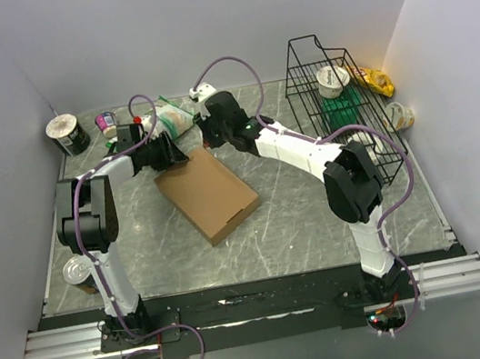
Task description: Unpack the express box
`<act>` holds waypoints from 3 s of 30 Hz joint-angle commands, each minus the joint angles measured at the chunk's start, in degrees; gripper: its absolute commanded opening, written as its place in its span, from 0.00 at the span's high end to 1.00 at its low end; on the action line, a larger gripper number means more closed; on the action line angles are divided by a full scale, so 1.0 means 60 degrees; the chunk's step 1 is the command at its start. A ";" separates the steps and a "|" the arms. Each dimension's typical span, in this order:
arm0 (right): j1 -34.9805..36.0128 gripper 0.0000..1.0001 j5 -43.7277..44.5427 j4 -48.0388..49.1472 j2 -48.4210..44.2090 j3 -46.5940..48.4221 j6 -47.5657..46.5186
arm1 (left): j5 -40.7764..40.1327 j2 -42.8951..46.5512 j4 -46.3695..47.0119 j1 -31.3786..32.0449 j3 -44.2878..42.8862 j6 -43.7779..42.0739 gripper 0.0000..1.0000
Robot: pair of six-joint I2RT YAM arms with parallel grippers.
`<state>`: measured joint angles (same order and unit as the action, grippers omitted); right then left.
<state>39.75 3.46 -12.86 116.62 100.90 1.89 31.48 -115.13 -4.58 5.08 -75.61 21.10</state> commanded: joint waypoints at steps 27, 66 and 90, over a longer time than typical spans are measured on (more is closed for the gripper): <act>0.0026 1.00 -0.0519 -0.1767 -0.0671 -0.0088 -0.1472 | -0.1688 -0.0733 -0.0365 -0.0041 0.0107 0.0057 0.59; 0.0041 1.00 -0.1046 -0.4696 -0.2326 -0.0792 -0.1853 | -0.2098 -0.0880 -0.0672 0.0164 -0.0332 -0.0133 0.61; 0.0041 1.00 -0.0709 -0.5532 -0.2854 -0.1597 -0.1018 | -0.2596 -0.0997 -0.0965 0.0471 -0.0611 -0.0236 0.61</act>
<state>39.70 0.97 -36.67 102.61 93.21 -6.94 28.64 -116.97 -6.68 7.60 -79.85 21.58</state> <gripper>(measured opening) 0.307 0.392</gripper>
